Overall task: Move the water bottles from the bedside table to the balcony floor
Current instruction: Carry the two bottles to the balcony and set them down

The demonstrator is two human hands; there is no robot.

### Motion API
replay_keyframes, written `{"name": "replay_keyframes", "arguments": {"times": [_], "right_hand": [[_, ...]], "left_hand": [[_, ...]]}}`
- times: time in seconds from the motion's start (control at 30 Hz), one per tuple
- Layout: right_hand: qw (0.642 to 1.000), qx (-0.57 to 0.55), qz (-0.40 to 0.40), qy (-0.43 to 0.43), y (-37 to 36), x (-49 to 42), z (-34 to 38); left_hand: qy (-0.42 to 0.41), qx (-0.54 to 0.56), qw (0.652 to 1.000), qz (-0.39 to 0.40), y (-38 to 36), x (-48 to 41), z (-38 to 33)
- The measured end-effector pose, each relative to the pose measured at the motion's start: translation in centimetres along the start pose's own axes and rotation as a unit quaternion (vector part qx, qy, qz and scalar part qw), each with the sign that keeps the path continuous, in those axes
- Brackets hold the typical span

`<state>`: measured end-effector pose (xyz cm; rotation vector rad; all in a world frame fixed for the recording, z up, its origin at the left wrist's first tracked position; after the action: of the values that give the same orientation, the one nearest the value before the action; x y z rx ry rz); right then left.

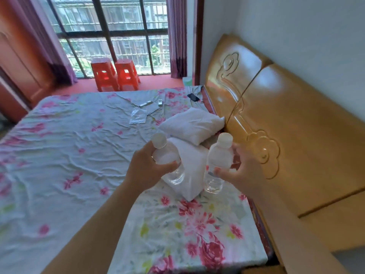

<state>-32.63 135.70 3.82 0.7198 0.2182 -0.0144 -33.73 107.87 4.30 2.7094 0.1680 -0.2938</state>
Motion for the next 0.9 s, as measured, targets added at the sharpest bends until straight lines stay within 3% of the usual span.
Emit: {"name": "replay_keyframes", "arguments": {"times": [0.3, 0.9], "right_hand": [[0.988, -0.035, 0.113, 0.094, -13.7, -2.6, 11.5], [0.938, -0.085, 0.281, 0.183, -38.3, -3.0, 30.5]], "left_hand": [[0.045, -0.015, 0.989, -0.143, 16.8, 4.6, 5.4], [0.115, -0.037, 0.948, -0.294, 42.2, 14.5, 15.5]]}}
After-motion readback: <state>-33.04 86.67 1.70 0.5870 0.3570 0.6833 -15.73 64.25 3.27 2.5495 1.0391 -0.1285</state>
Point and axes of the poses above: each hand's wrist, its own x-axis away from the middle knuckle, its own y-axis out of the back of the hand, z = x × y, the point moved 7 cm from there along -x, towards the middle knuckle, and after that the axes turned 10 degrees about x, right-handed, at the moved point
